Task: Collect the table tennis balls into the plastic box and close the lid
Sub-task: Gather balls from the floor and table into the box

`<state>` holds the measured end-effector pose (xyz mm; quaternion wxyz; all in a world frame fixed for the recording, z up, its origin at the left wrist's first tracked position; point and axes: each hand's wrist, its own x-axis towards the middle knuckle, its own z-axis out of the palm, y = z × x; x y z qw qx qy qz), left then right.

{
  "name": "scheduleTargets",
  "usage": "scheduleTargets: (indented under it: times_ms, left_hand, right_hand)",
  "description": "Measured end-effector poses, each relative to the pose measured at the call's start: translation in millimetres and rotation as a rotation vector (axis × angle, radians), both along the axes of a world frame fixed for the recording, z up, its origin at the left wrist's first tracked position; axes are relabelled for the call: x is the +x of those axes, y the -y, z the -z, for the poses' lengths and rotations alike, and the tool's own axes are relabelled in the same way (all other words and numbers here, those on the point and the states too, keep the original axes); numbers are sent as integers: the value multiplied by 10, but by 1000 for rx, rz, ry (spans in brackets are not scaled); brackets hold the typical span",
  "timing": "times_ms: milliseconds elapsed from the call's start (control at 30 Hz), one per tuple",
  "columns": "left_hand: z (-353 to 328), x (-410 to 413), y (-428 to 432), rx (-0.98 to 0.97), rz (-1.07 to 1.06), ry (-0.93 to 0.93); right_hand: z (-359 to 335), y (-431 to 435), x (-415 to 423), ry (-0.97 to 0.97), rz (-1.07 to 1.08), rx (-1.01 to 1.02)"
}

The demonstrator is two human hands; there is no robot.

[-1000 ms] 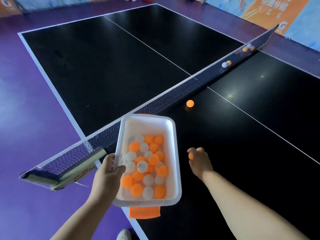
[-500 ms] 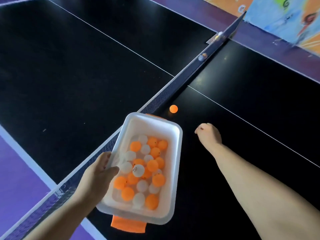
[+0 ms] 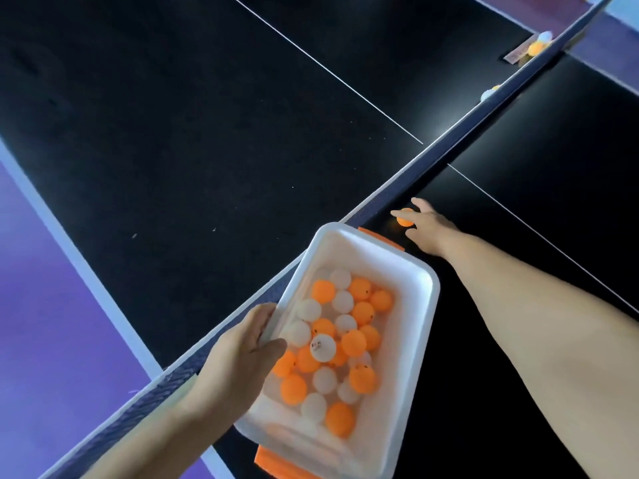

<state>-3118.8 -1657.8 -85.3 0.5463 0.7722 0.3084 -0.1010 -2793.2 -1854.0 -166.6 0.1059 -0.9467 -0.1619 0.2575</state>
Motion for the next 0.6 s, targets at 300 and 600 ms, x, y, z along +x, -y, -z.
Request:
scheduleTargets:
  times_ms: [300, 600]
  left_hand:
    - [-57, -35, 141, 87, -29, -27]
    - [-423, -355, 627, 142, -108, 65]
  right_hand:
    - [-184, 343, -404, 98, 105, -82]
    - [-1348, 690, -1615, 321, 305, 880]
